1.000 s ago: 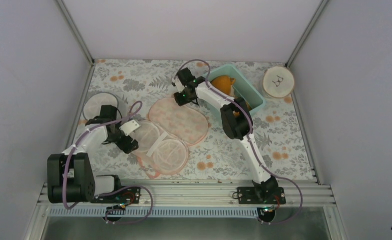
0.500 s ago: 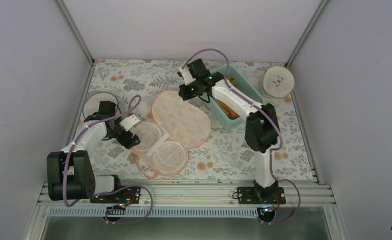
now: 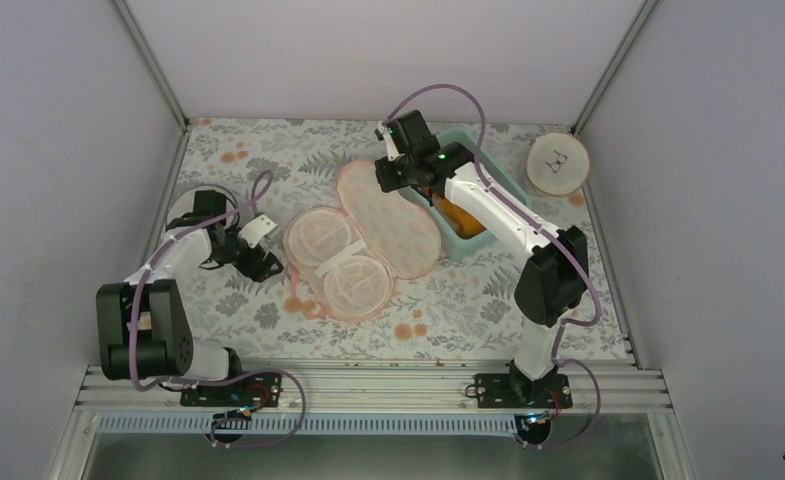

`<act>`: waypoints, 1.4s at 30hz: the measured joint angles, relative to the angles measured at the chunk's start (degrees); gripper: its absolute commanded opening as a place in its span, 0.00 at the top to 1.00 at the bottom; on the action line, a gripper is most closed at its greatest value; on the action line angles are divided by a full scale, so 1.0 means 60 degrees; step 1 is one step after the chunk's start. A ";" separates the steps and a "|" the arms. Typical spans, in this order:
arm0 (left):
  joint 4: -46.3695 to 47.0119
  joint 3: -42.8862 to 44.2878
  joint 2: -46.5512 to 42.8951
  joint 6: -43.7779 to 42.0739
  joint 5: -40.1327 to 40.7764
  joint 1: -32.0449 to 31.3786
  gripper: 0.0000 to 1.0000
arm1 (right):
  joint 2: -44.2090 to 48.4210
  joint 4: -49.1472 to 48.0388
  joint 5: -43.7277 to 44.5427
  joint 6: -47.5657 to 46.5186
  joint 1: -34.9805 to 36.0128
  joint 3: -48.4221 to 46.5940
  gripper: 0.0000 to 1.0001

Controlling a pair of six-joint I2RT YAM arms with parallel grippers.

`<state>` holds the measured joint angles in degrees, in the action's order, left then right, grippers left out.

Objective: Unzip the laundry bag and remove the bra

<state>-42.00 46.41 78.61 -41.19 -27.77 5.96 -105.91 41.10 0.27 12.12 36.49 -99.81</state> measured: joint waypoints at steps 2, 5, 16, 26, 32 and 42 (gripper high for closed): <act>0.0091 0.0004 0.0412 0.0120 -0.0055 -0.0142 0.28 | 0.0000 0.0109 0.0266 0.0069 0.0168 -0.0135 0.96; 0.0262 0.0011 0.0940 0.0339 -0.0098 -0.0663 0.33 | 0.0000 -0.0062 0.0131 0.0372 0.0521 -0.0113 0.96; 0.0860 -0.0025 0.1792 0.0594 -0.0193 -0.1865 0.43 | 0.0259 -0.5074 -0.3220 0.3643 0.1555 0.3391 0.96; 0.1096 -0.0033 0.1792 0.0729 -0.0262 -0.1861 0.43 | -0.0444 -0.9125 -0.3829 0.6721 0.1985 0.4568 0.96; 0.1075 -0.0044 0.1763 0.0736 -0.0306 -0.1741 0.43 | -0.1319 -0.9613 -0.3657 0.7100 0.2058 0.4619 0.96; 0.0900 0.0146 0.1264 0.0699 -0.0506 -0.0943 0.37 | -0.1803 -0.8269 -0.3566 0.6175 0.2426 0.4058 0.01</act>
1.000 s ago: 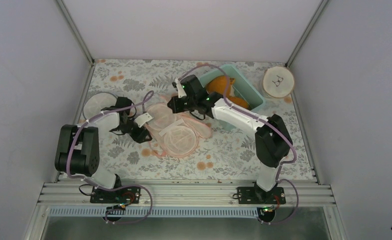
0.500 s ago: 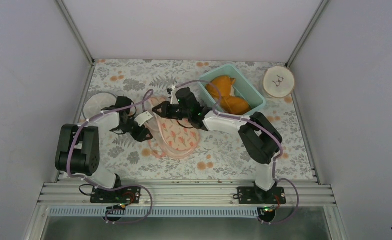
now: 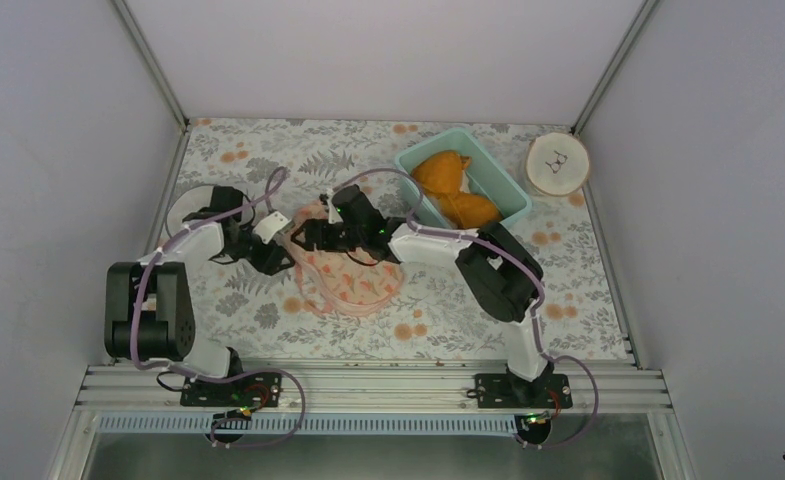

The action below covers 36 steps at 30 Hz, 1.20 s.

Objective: Unzip the laundry bag and remove the bra

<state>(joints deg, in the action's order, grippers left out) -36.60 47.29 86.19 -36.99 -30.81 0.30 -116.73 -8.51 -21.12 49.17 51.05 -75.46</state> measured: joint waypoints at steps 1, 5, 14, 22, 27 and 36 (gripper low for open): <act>-0.0058 0.0062 -0.0095 -0.0022 -0.0011 0.0069 0.35 | -0.0022 0.0459 0.0098 -0.0364 0.0069 -0.0353 0.00; -0.0353 0.0368 -0.0656 -0.0178 -0.0018 0.0229 0.31 | 0.0299 0.2036 0.0903 -0.2000 0.0310 -0.1453 0.00; -0.1596 0.1971 -0.1326 -0.0528 0.0080 0.0219 0.00 | 0.3738 0.3898 0.3770 -0.4656 0.0270 -0.0860 0.00; -0.2776 0.4262 -0.1960 -0.0193 0.0947 0.0215 0.00 | 0.5982 0.3927 0.2630 -0.5125 -0.1534 0.1009 0.00; -0.2557 0.5723 -0.2506 0.1184 0.2550 0.0219 0.00 | 0.6900 0.4513 0.2623 -0.5140 -0.1592 0.2182 0.00; -0.0991 0.4470 -0.3723 0.3912 0.3588 0.0412 0.00 | 0.8102 0.5238 0.2178 -0.5009 -0.1585 0.2648 0.00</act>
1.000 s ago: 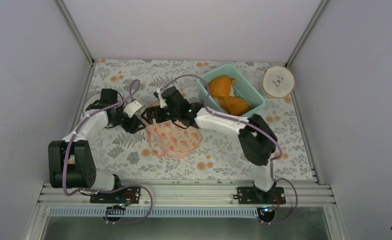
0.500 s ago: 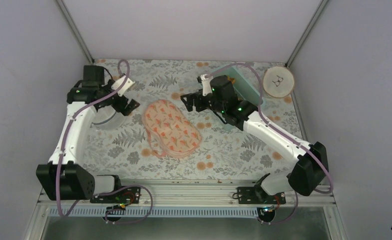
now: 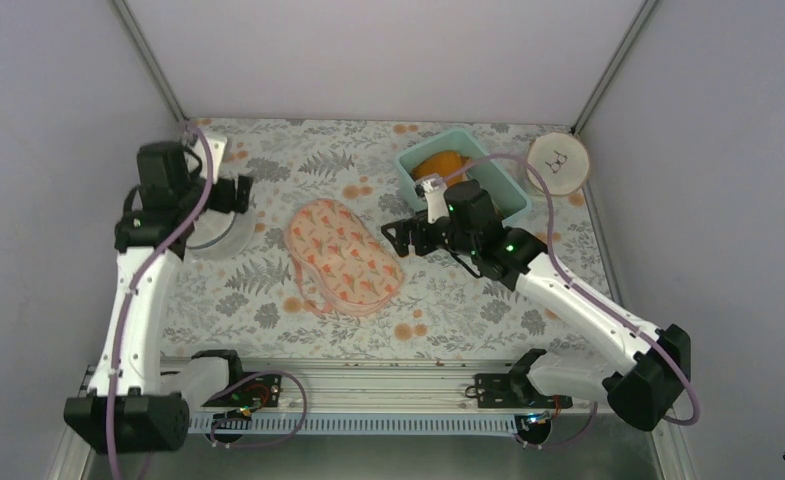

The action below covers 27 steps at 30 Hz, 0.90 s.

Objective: Unzip the laundry bag and remove the bra

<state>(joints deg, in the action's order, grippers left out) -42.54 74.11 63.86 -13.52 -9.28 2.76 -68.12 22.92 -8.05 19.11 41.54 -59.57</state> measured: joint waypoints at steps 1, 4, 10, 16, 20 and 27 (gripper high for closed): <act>0.0313 -0.0747 -0.0415 0.0160 0.0004 0.0000 0.00 | 0.0124 0.0055 -0.0044 0.0033 0.0000 0.0157 0.00; 0.1435 -0.3089 -0.1858 0.0641 0.0087 -0.0004 0.00 | 0.0860 0.0124 0.0004 0.0087 -0.0015 0.0878 0.00; 0.3453 -0.6466 -0.4098 0.1268 0.0346 -0.0004 0.00 | 0.3136 -0.0729 0.0863 -0.0681 -0.0885 0.2328 0.00; 0.5745 -0.7654 -0.4105 0.1370 0.0535 -0.0004 0.00 | 0.3566 -0.3650 0.0860 -0.1861 -0.3756 0.3887 0.00; 0.7497 -0.7832 -0.3322 0.1224 0.0510 0.0004 0.00 | 0.3359 -0.5770 0.0084 -0.2014 -0.6014 0.5005 0.00; 0.9850 -0.8535 -0.2095 0.0477 0.0113 0.0004 0.00 | 0.2951 -0.9544 -0.0823 -0.2058 -0.7945 0.7107 0.00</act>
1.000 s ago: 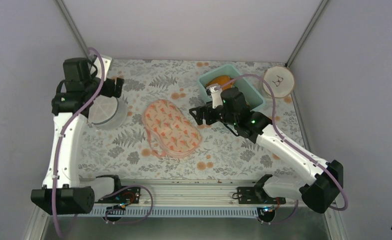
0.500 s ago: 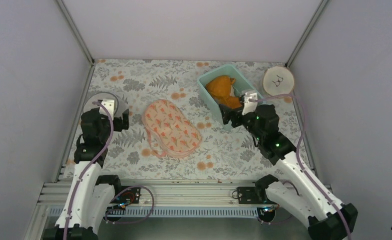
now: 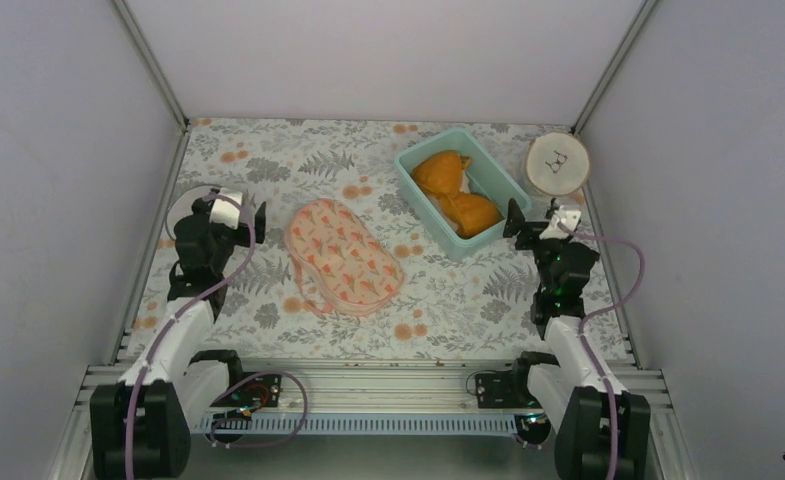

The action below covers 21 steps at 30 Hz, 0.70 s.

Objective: Unzip the laundry bag and remove the bra

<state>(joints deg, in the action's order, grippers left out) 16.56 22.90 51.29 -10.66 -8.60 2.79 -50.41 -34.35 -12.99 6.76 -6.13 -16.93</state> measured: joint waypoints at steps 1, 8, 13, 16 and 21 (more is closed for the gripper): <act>0.0237 -0.0015 0.0244 -0.0131 -0.0120 0.0000 0.00 | -0.0047 -0.0386 0.0000 0.0015 -0.0120 0.0251 0.00; 0.2193 -0.0025 0.2484 -0.0546 -0.0481 -0.0004 0.00 | -0.1494 -0.2874 -0.0448 -0.0146 -0.0368 0.1104 0.00; 0.3883 -0.0594 0.3472 -0.0280 -0.0539 -0.0004 0.00 | -0.2324 -0.4033 -0.0656 -0.0375 -0.0368 0.1319 0.00; 0.5009 -0.0914 0.3938 -0.0036 -0.0550 -0.0004 0.00 | -0.3085 -0.4641 -0.0987 -0.0412 -0.0364 0.1366 0.00; 0.6812 -0.1384 0.4630 0.0175 -0.0590 -0.0011 0.00 | -0.4226 -0.5727 -0.1126 -0.0528 -0.0299 0.1545 0.00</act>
<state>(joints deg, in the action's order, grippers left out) 57.43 14.59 79.07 -9.61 -12.14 2.72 -75.77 -68.71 -19.75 3.60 -7.92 -7.66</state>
